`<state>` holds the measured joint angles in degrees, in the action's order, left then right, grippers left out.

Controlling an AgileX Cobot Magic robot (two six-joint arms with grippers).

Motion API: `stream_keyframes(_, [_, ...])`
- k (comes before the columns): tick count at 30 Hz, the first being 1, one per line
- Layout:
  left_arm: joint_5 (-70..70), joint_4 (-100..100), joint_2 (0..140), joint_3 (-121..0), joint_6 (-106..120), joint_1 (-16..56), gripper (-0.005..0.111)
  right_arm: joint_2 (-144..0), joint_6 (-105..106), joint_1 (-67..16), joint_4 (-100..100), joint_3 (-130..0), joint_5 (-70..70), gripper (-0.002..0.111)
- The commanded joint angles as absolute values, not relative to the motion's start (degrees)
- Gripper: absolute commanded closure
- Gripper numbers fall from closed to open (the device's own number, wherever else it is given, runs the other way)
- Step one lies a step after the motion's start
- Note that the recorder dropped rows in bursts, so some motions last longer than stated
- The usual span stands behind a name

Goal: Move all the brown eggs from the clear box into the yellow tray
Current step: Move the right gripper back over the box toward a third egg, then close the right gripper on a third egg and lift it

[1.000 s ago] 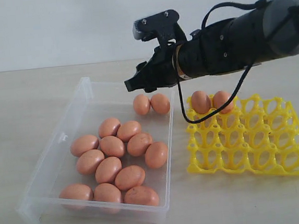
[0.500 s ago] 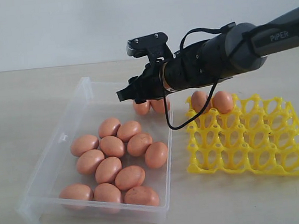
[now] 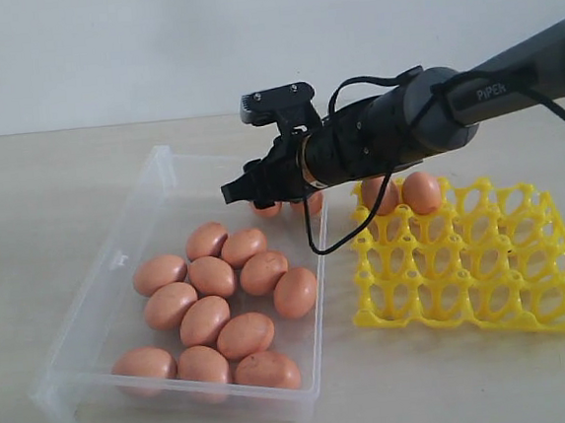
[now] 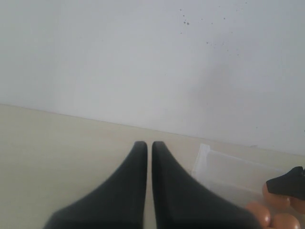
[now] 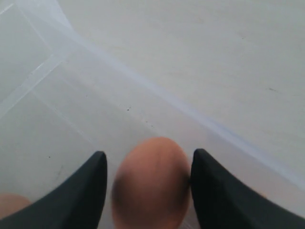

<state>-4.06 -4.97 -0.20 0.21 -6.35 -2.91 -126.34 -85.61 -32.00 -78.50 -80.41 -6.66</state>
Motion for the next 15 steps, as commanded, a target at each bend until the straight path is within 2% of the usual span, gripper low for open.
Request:
stream_keyframes(1, [-3.9, -5.0, 0.0, 0.0, -6.4, -2.7, 0.103, -127.4, -85.8, -32.0, -78.7, -81.3, -6.8, 0.060])
stream_keyframes(15, [-3.9, -5.0, 0.0, 0.0, -6.4, -2.7, 0.103, -127.4, -81.7, -32.0, -85.7, -81.4, -9.6, 0.060])
